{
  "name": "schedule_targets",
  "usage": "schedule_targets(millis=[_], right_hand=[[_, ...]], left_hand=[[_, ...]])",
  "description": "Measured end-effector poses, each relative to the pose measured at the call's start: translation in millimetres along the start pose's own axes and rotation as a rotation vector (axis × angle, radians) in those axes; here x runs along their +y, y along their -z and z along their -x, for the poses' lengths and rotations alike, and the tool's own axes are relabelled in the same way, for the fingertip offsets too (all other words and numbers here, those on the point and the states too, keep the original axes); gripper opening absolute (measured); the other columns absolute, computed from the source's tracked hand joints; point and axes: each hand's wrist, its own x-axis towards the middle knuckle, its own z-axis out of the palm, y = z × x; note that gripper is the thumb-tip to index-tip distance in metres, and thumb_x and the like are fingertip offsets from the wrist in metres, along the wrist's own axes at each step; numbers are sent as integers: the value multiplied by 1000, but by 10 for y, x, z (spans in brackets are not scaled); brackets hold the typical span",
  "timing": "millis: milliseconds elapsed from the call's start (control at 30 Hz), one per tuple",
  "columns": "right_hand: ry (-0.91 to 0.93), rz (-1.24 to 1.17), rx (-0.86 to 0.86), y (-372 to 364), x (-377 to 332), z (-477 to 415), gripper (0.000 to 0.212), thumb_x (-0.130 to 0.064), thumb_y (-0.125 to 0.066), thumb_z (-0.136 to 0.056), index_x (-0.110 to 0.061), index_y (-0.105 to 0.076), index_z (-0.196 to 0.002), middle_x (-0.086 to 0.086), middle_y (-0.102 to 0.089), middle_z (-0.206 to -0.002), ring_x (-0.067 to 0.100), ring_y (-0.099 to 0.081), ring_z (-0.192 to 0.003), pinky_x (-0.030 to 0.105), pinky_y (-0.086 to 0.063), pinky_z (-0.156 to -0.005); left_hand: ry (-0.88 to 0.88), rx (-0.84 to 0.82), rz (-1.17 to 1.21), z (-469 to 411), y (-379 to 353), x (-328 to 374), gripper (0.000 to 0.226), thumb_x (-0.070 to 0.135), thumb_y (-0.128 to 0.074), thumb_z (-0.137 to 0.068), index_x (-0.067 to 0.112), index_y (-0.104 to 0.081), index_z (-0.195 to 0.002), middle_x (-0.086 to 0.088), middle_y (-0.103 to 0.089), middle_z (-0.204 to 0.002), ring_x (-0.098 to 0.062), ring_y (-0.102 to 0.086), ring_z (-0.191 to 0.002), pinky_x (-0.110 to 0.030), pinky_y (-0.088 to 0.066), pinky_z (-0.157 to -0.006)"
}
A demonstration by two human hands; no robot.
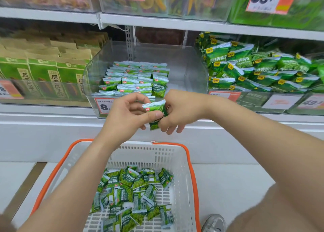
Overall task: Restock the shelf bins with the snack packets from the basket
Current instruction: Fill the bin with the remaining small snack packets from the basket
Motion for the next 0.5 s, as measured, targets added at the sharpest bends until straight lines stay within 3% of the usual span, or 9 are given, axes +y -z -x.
schedule_targets(millis=[100, 200, 233, 333, 433, 500], right_hand=[[84, -68, 93, 84, -21, 48, 23, -23, -82, -88, -2, -74, -91, 7, -78, -75, 16, -78, -75, 39, -66, -69], [143, -139, 255, 147, -16, 33, 38, -27, -86, -85, 5, -70, -100, 13, -76, -73, 24, -79, -75, 46, -66, -69], [146, -173, 284, 161, -5, 13, 42, -26, -86, -85, 6, -68, -105, 15, -77, -77, 26, -79, -77, 47, -66, -70], [125, -325, 276, 183, 15, -2, 44, -20, -84, -87, 1, -63, -119, 24, -77, -96, 27, -79, -81, 42, -66, -70], [120, -467, 301, 219, 4, 0, 30, -15, -81, -91, -6, -63, -113, 19, -76, -92, 33, -79, -81, 39, -65, -68], [70, -539, 410, 282, 20, -83, 24, -11, -77, -93, -3, -63, -110, 21, -73, -94, 35, -78, -77, 37, -64, -63]], left_hand=[[-68, 101, -16, -47, -59, 94, 41, 33, -92, -66, 17, -72, -97, -7, -69, -65, -19, -55, -55, -32, -47, -50], [-175, 212, -30, -89, -100, 201, 17, 26, -82, -89, 15, -76, -100, -9, -73, -72, -17, -59, -52, -27, -50, -48], [-209, 235, -52, -100, -96, 221, 9, 22, -74, -97, 15, -77, -101, -5, -73, -73, -17, -61, -53, -24, -50, -48], [-268, 294, -153, -136, -59, 240, 13, 18, -63, -105, 15, -75, -110, 1, -76, -83, -13, -68, -62, -23, -51, -51], [-351, 357, -420, -163, -40, 196, 13, 19, -64, -103, 22, -75, -110, 13, -75, -93, -5, -70, -84, -26, -54, -65], [-396, 380, -602, -207, -10, 150, 14, 21, -63, -102, 22, -74, -111, 13, -74, -100, -7, -68, -95, -31, -54, -80]])
